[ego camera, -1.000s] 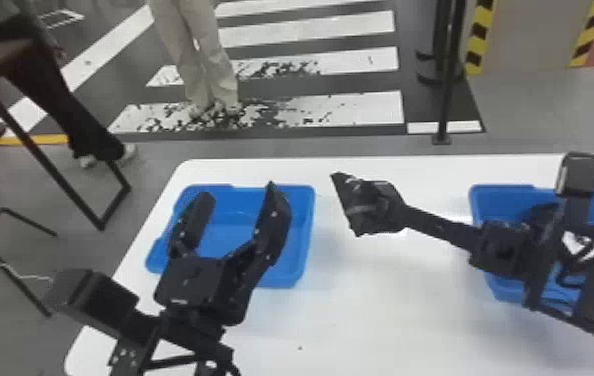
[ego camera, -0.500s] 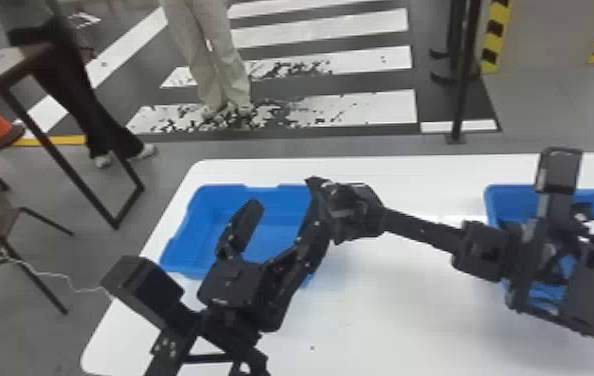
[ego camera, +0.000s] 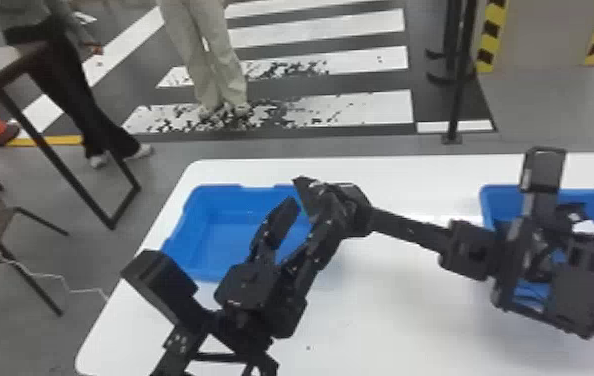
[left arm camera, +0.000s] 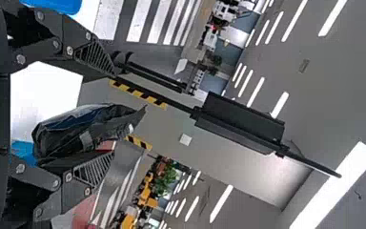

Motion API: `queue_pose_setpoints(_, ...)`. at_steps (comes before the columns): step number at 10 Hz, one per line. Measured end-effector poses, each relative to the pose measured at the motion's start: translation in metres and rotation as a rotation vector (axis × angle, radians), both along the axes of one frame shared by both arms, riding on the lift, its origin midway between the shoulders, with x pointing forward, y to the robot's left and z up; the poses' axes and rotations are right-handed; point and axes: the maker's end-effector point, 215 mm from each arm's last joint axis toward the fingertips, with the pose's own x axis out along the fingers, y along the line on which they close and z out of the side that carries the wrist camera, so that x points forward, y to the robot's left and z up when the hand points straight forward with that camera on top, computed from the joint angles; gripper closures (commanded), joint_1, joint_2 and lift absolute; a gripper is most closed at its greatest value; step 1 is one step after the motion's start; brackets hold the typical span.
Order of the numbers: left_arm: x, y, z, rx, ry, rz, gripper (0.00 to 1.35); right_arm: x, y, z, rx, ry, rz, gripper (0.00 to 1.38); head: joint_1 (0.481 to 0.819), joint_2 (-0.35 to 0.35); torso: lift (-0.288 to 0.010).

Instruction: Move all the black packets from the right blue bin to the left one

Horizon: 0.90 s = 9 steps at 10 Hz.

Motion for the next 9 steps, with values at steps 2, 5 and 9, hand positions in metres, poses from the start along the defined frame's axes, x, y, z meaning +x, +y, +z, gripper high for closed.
queue_pose_setpoints(2, 0.002, 0.003, 0.001, 0.022, -0.006, 0.002, 1.21, -0.001, 0.002, 0.0, 0.004, 0.003, 0.004, 1.13, 0.695, 0.26, -0.14)
queue_pose_setpoints(5, 0.003, 0.014, 0.003, 0.067, -0.027, 0.022, 1.21, 0.001, 0.001, 0.0, 0.014, 0.005, -0.004, 1.09, 0.695, 0.274, -0.14)
queue_pose_setpoints(9, 0.009, 0.043, 0.013, 0.117, -0.087, 0.101, 1.21, 0.015, -0.009, -0.009, 0.003, -0.017, -0.067, 0.09, 0.695, 0.286, -0.14)
